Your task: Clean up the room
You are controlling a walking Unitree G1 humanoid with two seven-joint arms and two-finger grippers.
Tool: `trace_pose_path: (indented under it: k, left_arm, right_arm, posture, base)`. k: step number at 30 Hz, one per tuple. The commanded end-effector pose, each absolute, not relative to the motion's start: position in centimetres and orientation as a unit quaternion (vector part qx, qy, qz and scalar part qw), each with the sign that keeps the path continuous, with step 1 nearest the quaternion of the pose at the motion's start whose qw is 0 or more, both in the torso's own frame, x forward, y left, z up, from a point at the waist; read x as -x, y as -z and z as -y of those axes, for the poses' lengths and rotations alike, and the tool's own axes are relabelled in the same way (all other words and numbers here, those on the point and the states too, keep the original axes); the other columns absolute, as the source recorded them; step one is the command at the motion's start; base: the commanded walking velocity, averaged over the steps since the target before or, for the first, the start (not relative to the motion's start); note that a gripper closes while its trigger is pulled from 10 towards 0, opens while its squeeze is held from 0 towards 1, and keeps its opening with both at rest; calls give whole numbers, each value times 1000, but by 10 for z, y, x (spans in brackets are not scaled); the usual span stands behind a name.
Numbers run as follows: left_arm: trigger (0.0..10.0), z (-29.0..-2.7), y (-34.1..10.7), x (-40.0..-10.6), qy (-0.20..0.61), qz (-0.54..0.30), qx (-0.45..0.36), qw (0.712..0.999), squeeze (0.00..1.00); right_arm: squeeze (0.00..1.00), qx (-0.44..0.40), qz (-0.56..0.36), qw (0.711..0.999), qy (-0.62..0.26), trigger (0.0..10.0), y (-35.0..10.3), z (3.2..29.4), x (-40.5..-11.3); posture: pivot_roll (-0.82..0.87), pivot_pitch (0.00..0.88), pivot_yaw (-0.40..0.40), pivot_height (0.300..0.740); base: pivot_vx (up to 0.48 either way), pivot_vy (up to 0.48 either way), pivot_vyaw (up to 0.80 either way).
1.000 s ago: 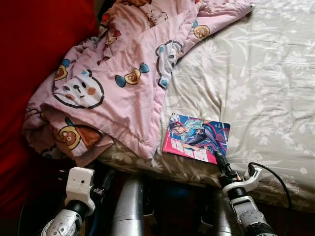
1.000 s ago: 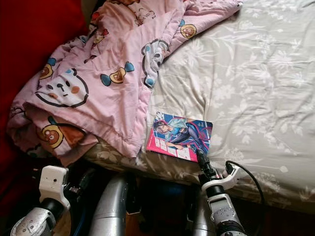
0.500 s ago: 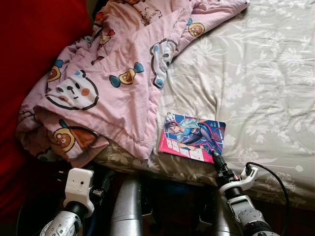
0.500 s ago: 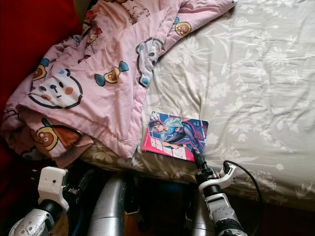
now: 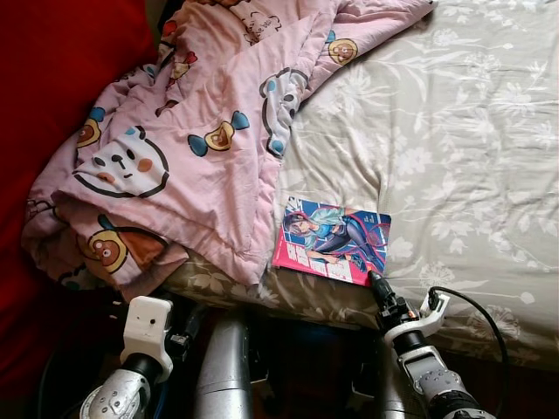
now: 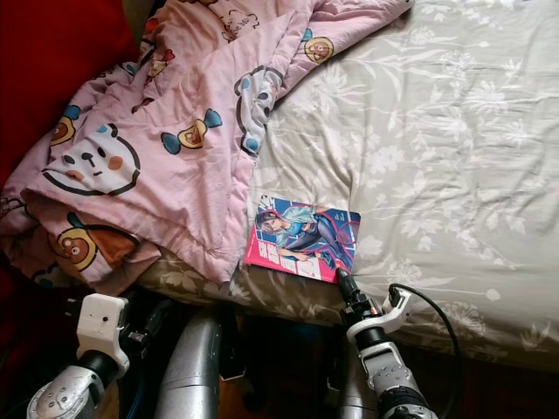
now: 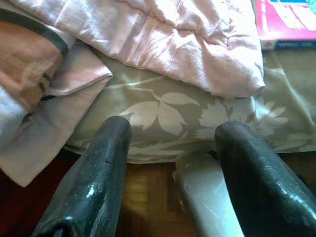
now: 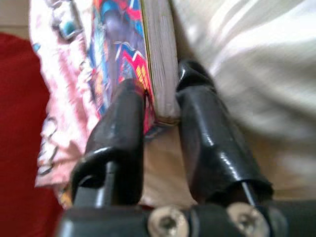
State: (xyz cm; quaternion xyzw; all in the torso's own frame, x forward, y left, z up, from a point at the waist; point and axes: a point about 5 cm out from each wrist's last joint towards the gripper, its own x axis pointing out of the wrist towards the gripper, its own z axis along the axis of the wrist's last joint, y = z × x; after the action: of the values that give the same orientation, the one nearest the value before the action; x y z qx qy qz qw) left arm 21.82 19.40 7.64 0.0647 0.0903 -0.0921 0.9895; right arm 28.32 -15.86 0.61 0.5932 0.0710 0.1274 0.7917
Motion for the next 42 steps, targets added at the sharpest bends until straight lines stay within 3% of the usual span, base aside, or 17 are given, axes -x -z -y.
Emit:
trace_pose_path:
  k: [1,8,16,20,23,24,25,27,28,29,34,42]
  left_arm:
    - [10000,-197,-65,-218,84,-107,-67,988,0]
    - [10000,-192,-63,-238,81,-89,-61,991,0]
    - [10000,-188,-60,-251,78,-78,-58,992,0]
    - [10000,-190,-57,-256,66,-72,-56,994,0]
    - [10000,-190,-56,-258,60,-70,-52,994,0]
    - [10000,-190,-56,-258,60,-70,-52,994,0]
    - [10000,-190,-54,-259,54,-66,-46,995,0]
    - [10000,-190,-53,-259,51,-66,-42,996,0]
    - [10000,-189,-50,-260,48,-66,-35,996,0]
    - [10000,-189,-49,-259,44,-67,-29,996,0]
    - [10000,-188,-44,-260,29,-69,-7,997,0]
    - [10000,-195,-29,-258,11,-94,13,995,0]
  right_arm:
    - [0,-613,-93,773,-135,0,7,144,-268]
    - [0,-631,-13,752,-189,0,-13,149,-277]
    - [0,-607,47,768,-196,0,-33,160,-284]
    - [0,-550,67,820,-144,0,-44,173,-289]
    - [0,-450,76,885,-93,0,-60,189,-291]
    - [0,-450,76,885,-93,0,-60,189,-291]
    - [0,-373,91,920,-75,0,-83,198,-289]
    - [0,-341,98,932,-77,0,-94,201,-286]
    - [0,-270,101,954,-80,8078,-109,204,-281]
    - [0,-239,102,962,-80,10000,-115,205,-279]
    - [0,-99,97,988,-62,10000,-133,203,-274]
    - [0,-103,63,993,11,10000,-126,199,-274]
  posture:
    - [198,343,100,605]
    - [154,273,76,605]
    - [114,202,54,605]
    - [92,176,31,605]
    - [86,166,20,605]
    - [86,166,20,605]
    - [69,165,16,605]
    - [54,164,12,605]
    - [40,165,8,605]
    - [35,164,5,605]
    - [15,163,-3,605]
    - [22,155,-7,630]
  base:
    - [0,0,0]
    - [0,0,0]
    - [0,0,0]
    - [0,0,0]
    - [0,0,0]
    - [0,0,0]
    - [0,0,0]
    - [0,0,0]
    - [0,0,0]
    - [0,0,0]
    - [0,0,0]
    - [0,0,0]
